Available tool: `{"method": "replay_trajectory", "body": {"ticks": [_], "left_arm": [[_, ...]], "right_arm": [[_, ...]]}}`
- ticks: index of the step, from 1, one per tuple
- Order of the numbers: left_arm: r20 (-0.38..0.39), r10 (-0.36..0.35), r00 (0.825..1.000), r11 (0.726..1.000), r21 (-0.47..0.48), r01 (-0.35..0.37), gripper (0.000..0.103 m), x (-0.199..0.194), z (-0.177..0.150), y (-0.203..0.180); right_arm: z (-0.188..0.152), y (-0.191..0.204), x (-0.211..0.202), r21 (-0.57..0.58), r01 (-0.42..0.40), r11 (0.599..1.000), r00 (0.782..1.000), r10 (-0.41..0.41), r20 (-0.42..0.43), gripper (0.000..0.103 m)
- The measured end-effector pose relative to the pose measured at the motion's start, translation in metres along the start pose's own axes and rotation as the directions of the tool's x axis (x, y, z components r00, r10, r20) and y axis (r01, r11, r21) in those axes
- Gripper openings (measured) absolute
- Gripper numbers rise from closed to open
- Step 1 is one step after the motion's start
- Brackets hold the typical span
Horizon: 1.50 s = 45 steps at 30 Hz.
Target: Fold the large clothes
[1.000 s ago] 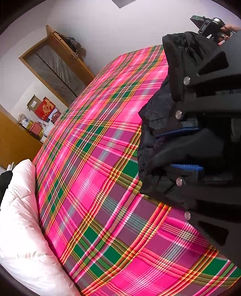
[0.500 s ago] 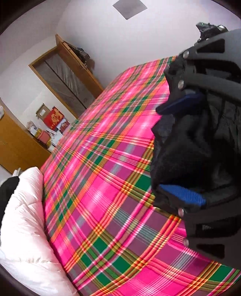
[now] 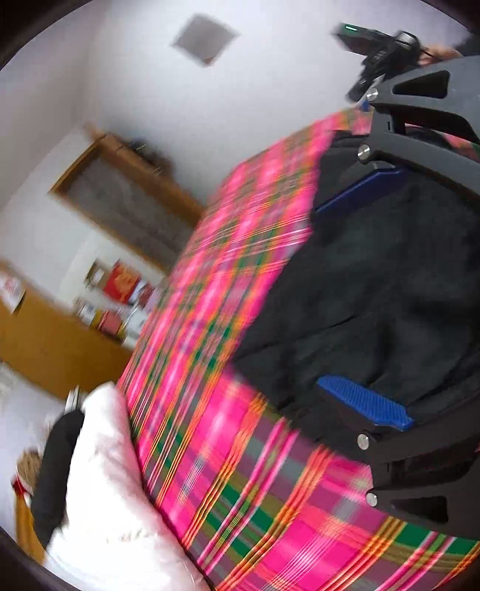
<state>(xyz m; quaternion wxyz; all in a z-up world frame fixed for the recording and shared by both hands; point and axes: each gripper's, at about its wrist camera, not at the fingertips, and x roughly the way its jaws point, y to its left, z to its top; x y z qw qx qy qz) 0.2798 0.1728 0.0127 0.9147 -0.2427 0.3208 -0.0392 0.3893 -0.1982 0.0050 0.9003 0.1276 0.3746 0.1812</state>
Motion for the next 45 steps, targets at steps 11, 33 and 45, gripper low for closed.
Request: {"method": "replay_trajectory", "body": {"ticks": [11, 33, 45], "left_arm": [[-0.098, 0.208, 0.973, 0.967, 0.170, -0.190, 0.089, 0.082, -0.030, -0.009], [-0.015, 0.274, 0.962, 0.951, 0.152, -0.269, 0.089, 0.072, 0.000, 0.014], [-0.116, 0.337, 0.934, 0.928, 0.206, -0.310, 0.092, 0.174, 0.028, 0.048]], "right_arm": [[-0.029, 0.016, 0.096, -0.199, 0.210, 0.957, 0.967, -0.233, -0.099, 0.079], [-0.004, -0.007, 0.085, -0.079, 0.234, 0.969, 0.970, -0.238, -0.040, 0.081], [0.003, -0.071, 0.147, -0.044, 0.329, 0.943, 0.928, -0.332, -0.170, 0.081]]}}
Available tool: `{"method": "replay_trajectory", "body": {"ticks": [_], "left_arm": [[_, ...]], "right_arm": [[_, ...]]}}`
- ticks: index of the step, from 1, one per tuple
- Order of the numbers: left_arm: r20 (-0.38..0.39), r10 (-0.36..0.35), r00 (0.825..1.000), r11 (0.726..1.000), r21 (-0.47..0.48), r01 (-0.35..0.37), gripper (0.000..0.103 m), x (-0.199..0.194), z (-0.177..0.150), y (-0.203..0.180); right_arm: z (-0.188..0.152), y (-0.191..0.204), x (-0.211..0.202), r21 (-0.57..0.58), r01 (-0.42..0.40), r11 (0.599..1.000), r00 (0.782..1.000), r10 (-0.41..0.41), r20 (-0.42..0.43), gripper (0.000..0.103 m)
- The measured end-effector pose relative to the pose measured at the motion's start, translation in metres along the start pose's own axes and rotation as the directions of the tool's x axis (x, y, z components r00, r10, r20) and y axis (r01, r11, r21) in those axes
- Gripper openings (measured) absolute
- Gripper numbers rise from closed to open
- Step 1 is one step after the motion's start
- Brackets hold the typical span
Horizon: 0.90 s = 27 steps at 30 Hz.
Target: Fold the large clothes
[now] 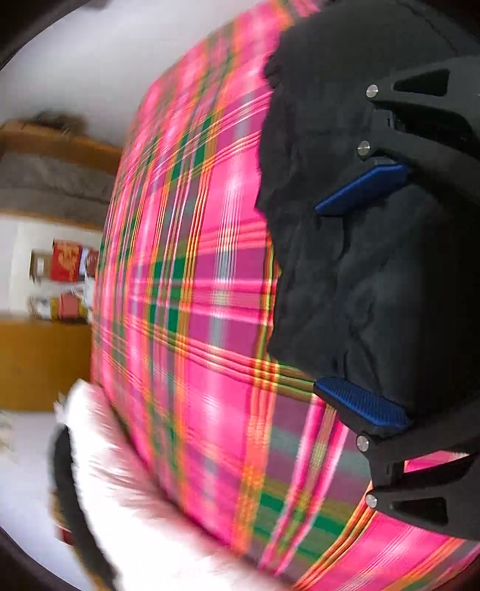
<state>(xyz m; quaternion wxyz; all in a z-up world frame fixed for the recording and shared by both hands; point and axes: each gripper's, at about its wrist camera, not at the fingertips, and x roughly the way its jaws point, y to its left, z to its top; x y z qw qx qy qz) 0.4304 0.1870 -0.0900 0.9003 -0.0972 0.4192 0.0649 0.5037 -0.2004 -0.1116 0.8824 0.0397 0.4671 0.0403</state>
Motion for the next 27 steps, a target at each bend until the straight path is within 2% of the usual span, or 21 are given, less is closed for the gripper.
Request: {"method": "replay_trajectory", "body": {"ticks": [3, 20, 25, 27], "left_arm": [[0.005, -0.013, 1.000, 0.999, -0.037, 0.013, 0.094, 0.012, -0.005, 0.006], [0.023, 0.028, 0.999, 0.999, -0.026, -0.028, 0.097, 0.026, -0.009, -0.002], [-0.030, 0.047, 0.998, 0.999, -0.007, -0.048, 0.096, 0.021, 0.001, -0.004], [-0.035, 0.063, 0.997, 0.998, 0.001, -0.063, 0.094, 0.006, 0.009, -0.006]], "right_arm": [[-0.001, -0.001, 0.014, 0.016, -0.015, 1.000, 1.000, 0.015, -0.003, 0.082], [-0.003, -0.007, 0.028, 0.047, -0.019, 0.999, 1.000, 0.018, 0.003, 0.083], [0.007, -0.007, 0.010, 0.054, 0.001, 0.999, 0.999, 0.001, -0.038, 0.083], [0.009, -0.003, -0.010, 0.042, 0.018, 0.999, 1.000, -0.018, -0.017, 0.083]]}}
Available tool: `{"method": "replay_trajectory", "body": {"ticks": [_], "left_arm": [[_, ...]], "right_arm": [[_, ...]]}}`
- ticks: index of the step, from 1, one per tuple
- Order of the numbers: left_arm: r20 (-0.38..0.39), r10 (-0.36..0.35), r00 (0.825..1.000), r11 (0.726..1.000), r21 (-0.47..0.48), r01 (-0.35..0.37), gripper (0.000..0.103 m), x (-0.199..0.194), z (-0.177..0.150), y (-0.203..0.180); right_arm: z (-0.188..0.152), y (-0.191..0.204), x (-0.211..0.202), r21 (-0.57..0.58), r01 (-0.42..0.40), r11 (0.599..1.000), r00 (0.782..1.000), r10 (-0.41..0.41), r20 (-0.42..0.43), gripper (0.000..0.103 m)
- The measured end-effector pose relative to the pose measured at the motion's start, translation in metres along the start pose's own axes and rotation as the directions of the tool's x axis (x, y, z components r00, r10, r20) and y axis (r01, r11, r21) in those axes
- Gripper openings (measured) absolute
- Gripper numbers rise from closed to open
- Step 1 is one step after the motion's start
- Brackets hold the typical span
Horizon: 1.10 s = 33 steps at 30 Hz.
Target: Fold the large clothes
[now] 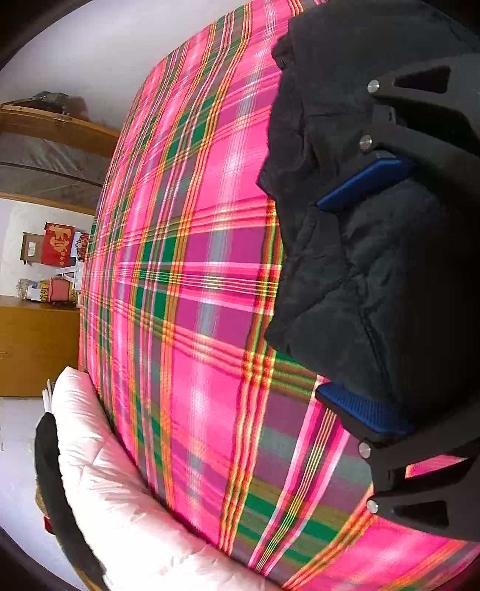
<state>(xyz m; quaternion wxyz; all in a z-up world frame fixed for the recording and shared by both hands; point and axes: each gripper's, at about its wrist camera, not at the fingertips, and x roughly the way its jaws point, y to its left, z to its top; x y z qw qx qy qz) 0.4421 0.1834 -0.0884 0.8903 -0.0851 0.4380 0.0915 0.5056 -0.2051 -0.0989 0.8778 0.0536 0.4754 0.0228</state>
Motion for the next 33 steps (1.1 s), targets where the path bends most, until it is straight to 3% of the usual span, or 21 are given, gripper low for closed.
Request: {"method": "replay_trajectory", "body": {"ticks": [3, 6, 9, 12, 15, 18, 23, 25, 29, 31, 33], "left_arm": [[0.075, -0.007, 0.997, 1.000, -0.004, 0.007, 0.093, -0.042, 0.008, -0.005], [0.162, -0.068, 0.984, 0.997, -0.029, 0.073, 0.093, -0.093, 0.008, -0.015], [0.218, -0.141, 0.966, 0.990, 0.007, 0.143, 0.093, -0.128, -0.009, -0.039], [0.196, -0.164, 0.967, 0.985, 0.090, 0.148, 0.093, -0.129, -0.028, -0.068], [0.231, -0.075, 0.970, 0.989, 0.139, 0.043, 0.093, -0.120, -0.032, -0.072], [0.195, 0.021, 0.981, 0.999, 0.041, -0.029, 0.092, -0.102, -0.013, -0.035], [0.188, 0.074, 0.979, 0.995, -0.084, -0.059, 0.088, -0.110, 0.008, 0.024], [0.207, 0.042, 0.978, 0.995, -0.093, -0.024, 0.088, -0.125, 0.004, 0.026], [0.224, -0.104, 0.969, 0.994, -0.007, 0.108, 0.088, -0.152, -0.017, -0.015], [0.207, -0.171, 0.963, 0.985, 0.057, 0.162, 0.089, -0.157, -0.031, -0.043], [0.165, -0.192, 0.967, 0.977, 0.127, 0.173, 0.089, -0.144, -0.043, -0.069]], "right_arm": [[-0.001, 0.008, -0.048, -0.014, -0.042, 0.999, 0.995, 0.044, 0.092, 0.083], [-0.013, 0.026, -0.088, -0.051, -0.113, 0.992, 0.982, 0.119, 0.150, 0.084], [-0.038, 0.050, -0.106, -0.120, -0.147, 0.982, 0.973, 0.166, 0.162, 0.083], [-0.061, 0.067, -0.091, -0.166, -0.140, 0.976, 0.981, 0.159, 0.109, 0.083], [-0.067, 0.073, -0.057, -0.205, -0.104, 0.973, 0.991, 0.119, 0.063, 0.084], [-0.058, 0.069, -0.034, -0.199, -0.106, 0.974, 0.993, 0.112, 0.019, 0.085], [-0.051, 0.067, -0.014, -0.185, -0.105, 0.977, 0.994, 0.108, 0.007, 0.087], [-0.051, 0.068, -0.013, -0.188, -0.096, 0.977, 0.995, 0.100, 0.009, 0.087], [-0.045, 0.065, -0.023, -0.170, -0.111, 0.979, 0.994, 0.111, -0.011, 0.087], [-0.044, 0.062, -0.045, -0.157, -0.109, 0.982, 0.994, 0.112, 0.012, 0.087], [-0.049, 0.054, -0.069, -0.156, -0.105, 0.982, 0.991, 0.116, 0.063, 0.087]]}}
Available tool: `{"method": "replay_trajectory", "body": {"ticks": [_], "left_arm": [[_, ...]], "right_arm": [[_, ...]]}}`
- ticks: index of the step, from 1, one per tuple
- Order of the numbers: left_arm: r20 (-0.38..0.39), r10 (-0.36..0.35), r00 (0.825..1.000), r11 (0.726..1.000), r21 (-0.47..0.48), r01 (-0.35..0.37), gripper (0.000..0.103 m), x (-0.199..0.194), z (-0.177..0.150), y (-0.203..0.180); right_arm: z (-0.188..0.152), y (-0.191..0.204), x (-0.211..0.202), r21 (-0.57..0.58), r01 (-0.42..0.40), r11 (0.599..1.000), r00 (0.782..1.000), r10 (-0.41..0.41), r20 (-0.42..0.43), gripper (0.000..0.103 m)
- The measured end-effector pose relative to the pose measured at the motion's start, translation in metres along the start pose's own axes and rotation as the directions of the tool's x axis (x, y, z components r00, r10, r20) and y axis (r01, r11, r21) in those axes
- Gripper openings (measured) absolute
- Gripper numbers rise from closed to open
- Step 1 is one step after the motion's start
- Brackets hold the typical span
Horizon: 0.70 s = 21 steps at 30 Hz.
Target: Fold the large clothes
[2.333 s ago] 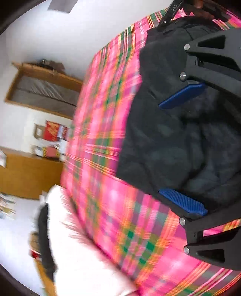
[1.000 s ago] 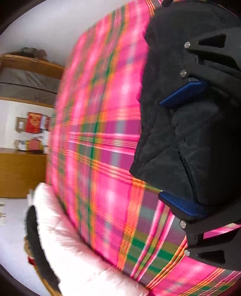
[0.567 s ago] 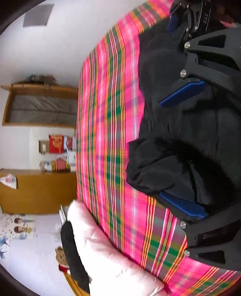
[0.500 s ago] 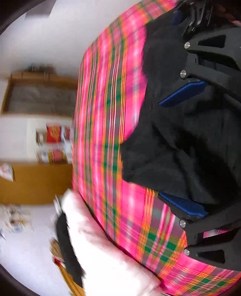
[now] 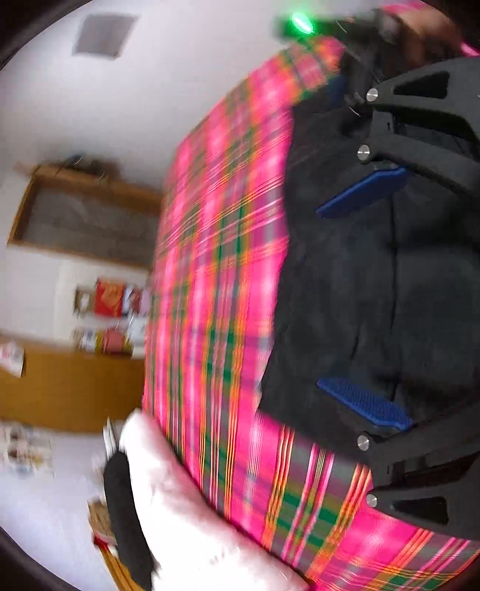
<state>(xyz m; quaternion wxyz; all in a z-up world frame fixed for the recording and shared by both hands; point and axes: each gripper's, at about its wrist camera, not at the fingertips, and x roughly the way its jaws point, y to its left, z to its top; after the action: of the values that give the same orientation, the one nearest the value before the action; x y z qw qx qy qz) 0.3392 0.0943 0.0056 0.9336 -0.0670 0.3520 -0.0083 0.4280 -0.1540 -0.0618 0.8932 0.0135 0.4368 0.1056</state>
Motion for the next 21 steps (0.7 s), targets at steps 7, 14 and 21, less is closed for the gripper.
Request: {"method": "replay_trajectory", "body": {"ticks": [7, 14, 21], "left_arm": [[-0.135, 0.055, 0.989, 0.998, 0.007, -0.055, 0.092, 0.073, -0.025, 0.006], [-0.144, 0.066, 0.987, 0.998, 0.010, -0.065, 0.093, 0.089, -0.022, 0.003], [-0.152, 0.045, 0.987, 0.998, -0.027, -0.049, 0.087, 0.058, -0.013, 0.011]], "right_arm": [[-0.029, -0.039, -0.003, 0.017, 0.054, 0.998, 0.998, -0.053, -0.022, 0.087], [-0.033, -0.048, 0.025, 0.034, 0.039, 0.999, 0.999, -0.038, -0.014, 0.089], [-0.020, -0.049, -0.005, 0.023, 0.054, 0.998, 0.999, -0.054, -0.008, 0.089]]}}
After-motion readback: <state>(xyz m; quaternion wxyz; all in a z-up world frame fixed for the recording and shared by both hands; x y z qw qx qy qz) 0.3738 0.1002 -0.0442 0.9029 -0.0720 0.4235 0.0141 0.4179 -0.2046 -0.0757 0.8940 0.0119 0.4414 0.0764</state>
